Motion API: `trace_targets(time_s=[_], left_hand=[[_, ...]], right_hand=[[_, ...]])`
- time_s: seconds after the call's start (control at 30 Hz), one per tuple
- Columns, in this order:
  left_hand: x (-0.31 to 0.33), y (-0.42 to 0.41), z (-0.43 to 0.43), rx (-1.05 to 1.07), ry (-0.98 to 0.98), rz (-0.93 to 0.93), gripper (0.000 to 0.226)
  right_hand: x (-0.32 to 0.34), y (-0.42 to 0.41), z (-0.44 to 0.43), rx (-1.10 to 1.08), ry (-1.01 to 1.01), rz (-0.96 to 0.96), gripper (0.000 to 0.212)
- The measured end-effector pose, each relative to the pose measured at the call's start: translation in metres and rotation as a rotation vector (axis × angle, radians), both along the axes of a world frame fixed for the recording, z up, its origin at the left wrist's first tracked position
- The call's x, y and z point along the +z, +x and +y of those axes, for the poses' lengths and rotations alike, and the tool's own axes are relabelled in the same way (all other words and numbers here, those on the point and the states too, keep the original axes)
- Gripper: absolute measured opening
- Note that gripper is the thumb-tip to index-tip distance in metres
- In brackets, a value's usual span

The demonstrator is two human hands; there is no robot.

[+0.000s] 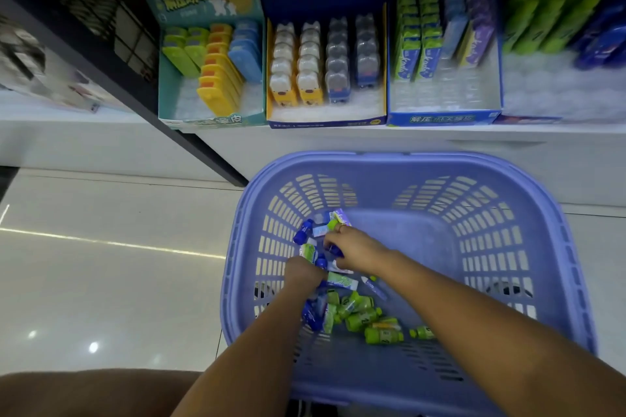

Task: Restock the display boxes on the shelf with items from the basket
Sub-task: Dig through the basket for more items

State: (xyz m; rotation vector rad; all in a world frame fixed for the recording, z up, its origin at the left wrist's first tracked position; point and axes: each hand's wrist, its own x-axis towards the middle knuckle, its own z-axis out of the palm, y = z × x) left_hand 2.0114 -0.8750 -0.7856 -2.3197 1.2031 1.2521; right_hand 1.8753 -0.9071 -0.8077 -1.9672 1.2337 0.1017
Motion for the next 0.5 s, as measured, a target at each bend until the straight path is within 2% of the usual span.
trace_targets(time_s=[0.1,0.23,0.33,0.43,0.5], left_hand=[[0.005,0.000,-0.001,0.100,0.023,0.106,0.035],[0.029,-0.004,-0.007,0.427,0.134,0.416,0.021],[0.058,-0.018,-0.010,0.522,0.186,0.597,0.020],[0.084,-0.033,-0.017,0.646,0.012,0.893,0.023],[0.103,-0.042,-0.023,0.694,-0.152,1.079,0.022]], right_hand=[[0.007,-0.018,-0.001,-0.356,0.110,-0.145,0.025],[0.033,-0.044,-0.008,-0.734,0.553,-0.561,0.013],[0.060,-0.062,-0.012,-0.804,0.782,-0.868,0.021],[0.088,-0.074,-0.016,-0.778,0.771,-1.045,0.031],[0.109,-0.077,-0.020,-0.756,0.671,-1.102,0.038]])
